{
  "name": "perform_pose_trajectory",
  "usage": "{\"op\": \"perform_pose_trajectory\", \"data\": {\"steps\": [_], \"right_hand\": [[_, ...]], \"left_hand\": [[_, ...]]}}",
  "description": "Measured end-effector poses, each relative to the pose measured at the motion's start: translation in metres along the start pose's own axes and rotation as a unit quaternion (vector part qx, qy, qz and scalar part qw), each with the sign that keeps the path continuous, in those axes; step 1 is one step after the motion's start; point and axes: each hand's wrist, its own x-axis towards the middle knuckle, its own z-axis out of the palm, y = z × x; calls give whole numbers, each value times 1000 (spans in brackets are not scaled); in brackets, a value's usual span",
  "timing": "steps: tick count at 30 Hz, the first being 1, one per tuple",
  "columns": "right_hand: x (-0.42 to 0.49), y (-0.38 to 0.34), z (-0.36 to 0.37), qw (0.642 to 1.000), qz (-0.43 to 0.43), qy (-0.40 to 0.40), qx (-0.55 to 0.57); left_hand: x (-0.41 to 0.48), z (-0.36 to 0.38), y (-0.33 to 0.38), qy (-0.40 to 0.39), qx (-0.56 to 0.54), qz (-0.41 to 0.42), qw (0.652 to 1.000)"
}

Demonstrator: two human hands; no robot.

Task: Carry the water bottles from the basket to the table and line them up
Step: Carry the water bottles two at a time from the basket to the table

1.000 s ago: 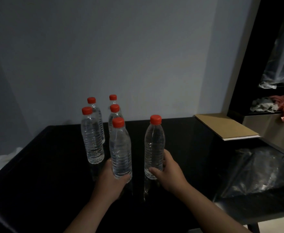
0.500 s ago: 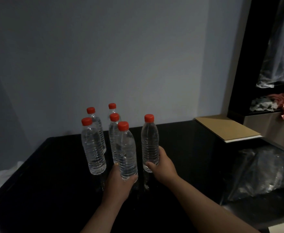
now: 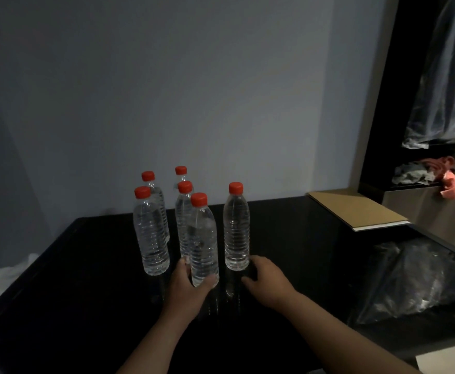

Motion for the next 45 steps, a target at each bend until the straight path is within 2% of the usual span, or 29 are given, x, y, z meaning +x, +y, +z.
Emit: {"op": "perform_pose_trajectory", "data": {"steps": [3, 5, 8, 10, 20, 33, 40, 45], "right_hand": [[-30, 12, 0, 993, -60, -25, -97], [-48, 21, 6, 984, -89, -22, -155], [-63, 29, 14, 974, -85, -10, -211], [-68, 32, 18, 972, -76, -17, -222], [-72, 34, 20, 970, -79, 4, -229], [-68, 42, 28, 965, -94, 27, -245], [-66, 36, 20, 973, -65, -21, -221], [-63, 22, 7, 973, -13, -80, -216]], "left_hand": [[-25, -15, -7, -23, 99, 7, 995], [-47, -27, -15, -52, 209, 62, 974], [-71, -43, -27, -88, 344, 75, 932], [-79, -50, -30, -87, 379, 67, 919], [-83, -53, -28, -86, 395, 79, 911], [-78, -49, -33, -83, 443, 57, 891], [-69, -49, -37, -129, 463, 46, 876], [-67, -54, -17, -178, 446, -28, 877]]}}
